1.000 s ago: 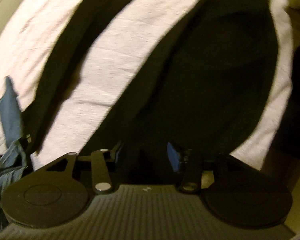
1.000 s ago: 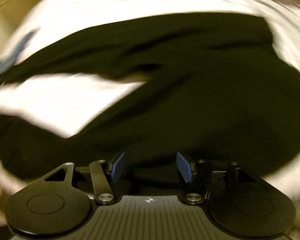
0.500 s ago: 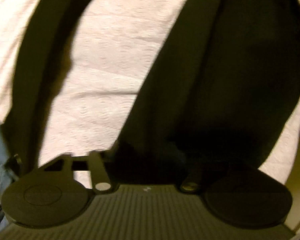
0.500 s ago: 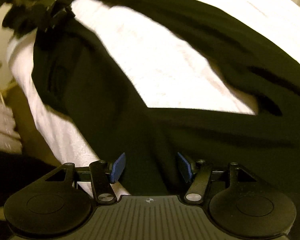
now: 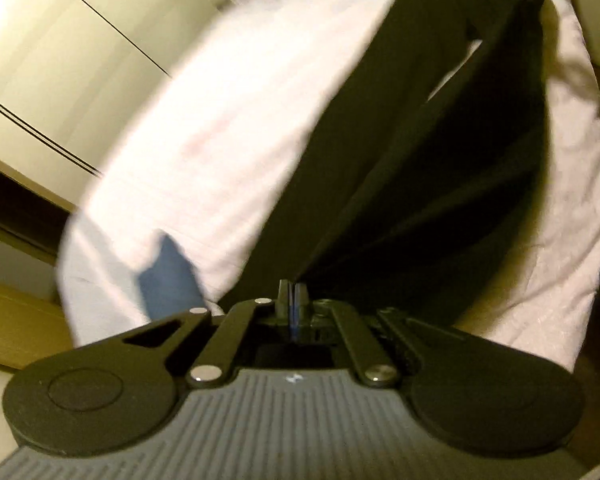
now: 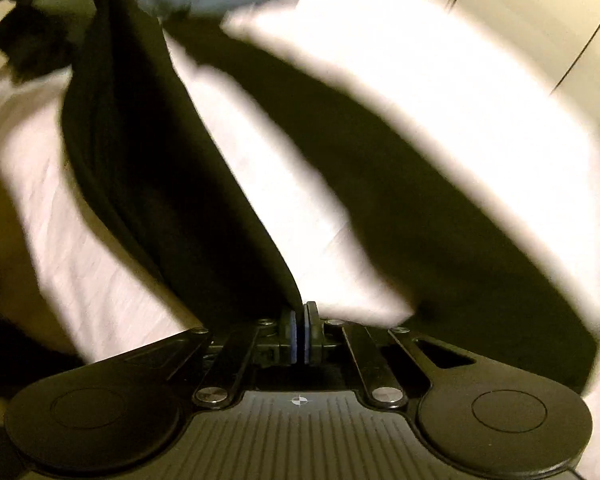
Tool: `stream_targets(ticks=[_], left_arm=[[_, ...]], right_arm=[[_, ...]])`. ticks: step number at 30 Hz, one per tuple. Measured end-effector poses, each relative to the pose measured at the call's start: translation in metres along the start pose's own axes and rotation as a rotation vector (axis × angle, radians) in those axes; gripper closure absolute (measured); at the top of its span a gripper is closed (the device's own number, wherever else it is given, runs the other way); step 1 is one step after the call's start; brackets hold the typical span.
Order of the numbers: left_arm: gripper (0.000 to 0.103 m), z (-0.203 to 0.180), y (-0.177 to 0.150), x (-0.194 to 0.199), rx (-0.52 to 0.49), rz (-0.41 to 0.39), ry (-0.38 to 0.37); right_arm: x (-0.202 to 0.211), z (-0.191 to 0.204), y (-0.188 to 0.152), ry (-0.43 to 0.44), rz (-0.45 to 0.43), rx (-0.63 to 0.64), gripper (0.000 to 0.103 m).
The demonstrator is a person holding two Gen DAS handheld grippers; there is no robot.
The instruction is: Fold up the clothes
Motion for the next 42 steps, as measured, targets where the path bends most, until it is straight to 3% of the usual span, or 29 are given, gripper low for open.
stream_targets(ticks=[3, 8, 9, 11, 14, 18, 20, 23, 26, 30, 35, 38, 39, 40, 42], left_arm=[[0.103, -0.033, -0.018, 0.028, -0.068, 0.041, -0.048], [0.103, -0.125, -0.074, 0.01, -0.049, 0.244, -0.264], [0.102, -0.14, -0.085, -0.001, -0.039, 0.294, -0.304], [0.101, -0.168, -0.102, -0.02, -0.028, 0.389, -0.379], [0.093, -0.188, -0.115, -0.014, -0.009, 0.445, -0.449], [0.08, -0.156, -0.105, -0.01, 0.107, 0.375, -0.443], [0.076, -0.134, -0.092, -0.013, 0.157, 0.31, -0.395], [0.073, -0.108, -0.075, -0.037, 0.16, 0.271, -0.314], [0.072, -0.084, -0.078, -0.092, 0.109, 0.275, -0.295], [0.07, -0.078, -0.074, -0.156, 0.053, 0.305, -0.326], [0.067, -0.081, -0.084, -0.203, 0.042, 0.369, -0.426], [0.072, -0.079, -0.087, -0.207, 0.048, 0.372, -0.444], [0.093, -0.079, -0.088, -0.206, 0.049, 0.372, -0.456], [0.103, -0.079, -0.088, -0.205, 0.043, 0.375, -0.461], [0.103, -0.079, -0.089, -0.202, 0.039, 0.376, -0.461]], right_arm=[[0.034, 0.012, -0.001, -0.062, -0.073, 0.009, 0.101], [0.007, 0.076, -0.059, 0.068, 0.063, 0.011, 0.099], [-0.007, 0.089, -0.073, 0.09, 0.107, 0.009, 0.095], [-0.029, 0.109, -0.093, 0.122, 0.206, 0.037, 0.073], [-0.032, 0.12, -0.102, 0.17, 0.252, 0.05, 0.058], [-0.016, 0.104, -0.089, 0.174, 0.212, -0.022, 0.054], [-0.013, 0.087, -0.078, 0.153, 0.177, -0.061, 0.054], [-0.025, 0.059, -0.056, 0.11, 0.143, -0.101, 0.053], [-0.048, 0.026, -0.038, 0.09, 0.126, -0.124, 0.053], [-0.084, -0.014, -0.017, 0.116, 0.154, -0.034, 0.053], [-0.127, -0.03, -0.006, 0.262, 0.215, 0.224, 0.053], [-0.152, -0.029, 0.001, 0.36, 0.251, 0.394, 0.053], [-0.158, -0.025, 0.0, 0.389, 0.268, 0.434, 0.053], [-0.166, -0.024, 0.0, 0.42, 0.29, 0.459, 0.053], [-0.179, -0.023, 0.001, 0.48, 0.341, 0.472, 0.054]])
Point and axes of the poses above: each gripper's, at about its wrist camera, not at the fingertips, and x roughly against the way its jaws point, z to its left, y to its top, the point moved 3 cm from there along -x, roughly the way its jaws point, and after that the axes turned 4 degrees about -y, right-handed, at the moved point
